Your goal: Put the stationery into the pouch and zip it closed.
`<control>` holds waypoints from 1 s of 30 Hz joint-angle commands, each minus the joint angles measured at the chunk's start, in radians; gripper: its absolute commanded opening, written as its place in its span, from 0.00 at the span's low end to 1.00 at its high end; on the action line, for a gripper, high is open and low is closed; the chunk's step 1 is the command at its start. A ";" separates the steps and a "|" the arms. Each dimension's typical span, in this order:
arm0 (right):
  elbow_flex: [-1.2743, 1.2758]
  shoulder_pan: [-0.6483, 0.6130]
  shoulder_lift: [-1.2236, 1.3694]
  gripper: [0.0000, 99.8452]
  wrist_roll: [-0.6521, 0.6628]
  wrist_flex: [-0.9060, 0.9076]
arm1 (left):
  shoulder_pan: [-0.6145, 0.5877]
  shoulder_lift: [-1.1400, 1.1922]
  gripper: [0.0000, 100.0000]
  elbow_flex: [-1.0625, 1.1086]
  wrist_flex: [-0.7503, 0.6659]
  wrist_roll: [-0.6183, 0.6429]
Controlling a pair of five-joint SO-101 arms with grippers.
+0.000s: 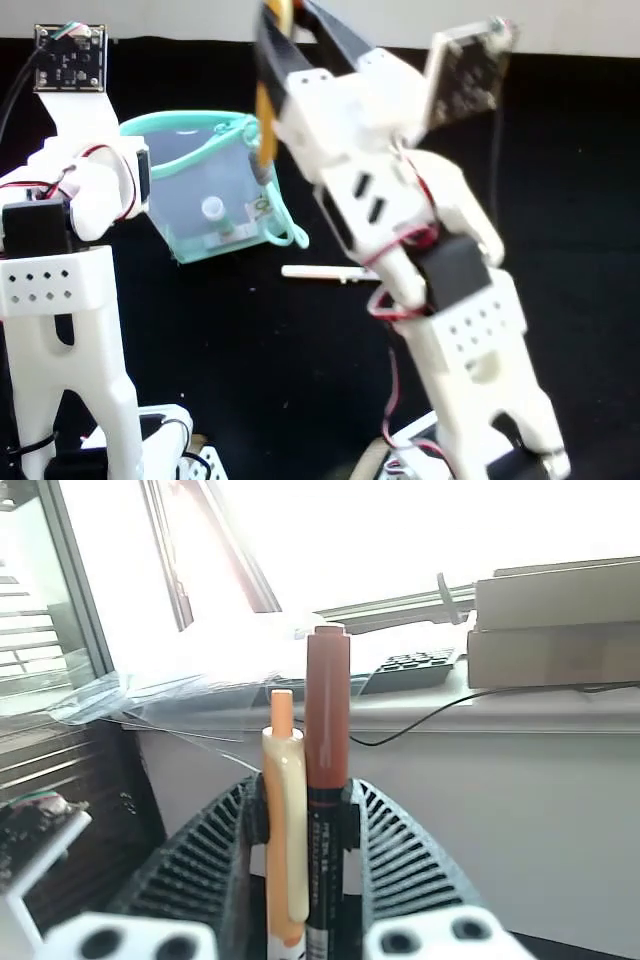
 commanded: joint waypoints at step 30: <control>0.211 -0.191 0.234 0.01 -0.008 -0.174 | -0.007 0.033 0.01 0.013 -0.005 0.000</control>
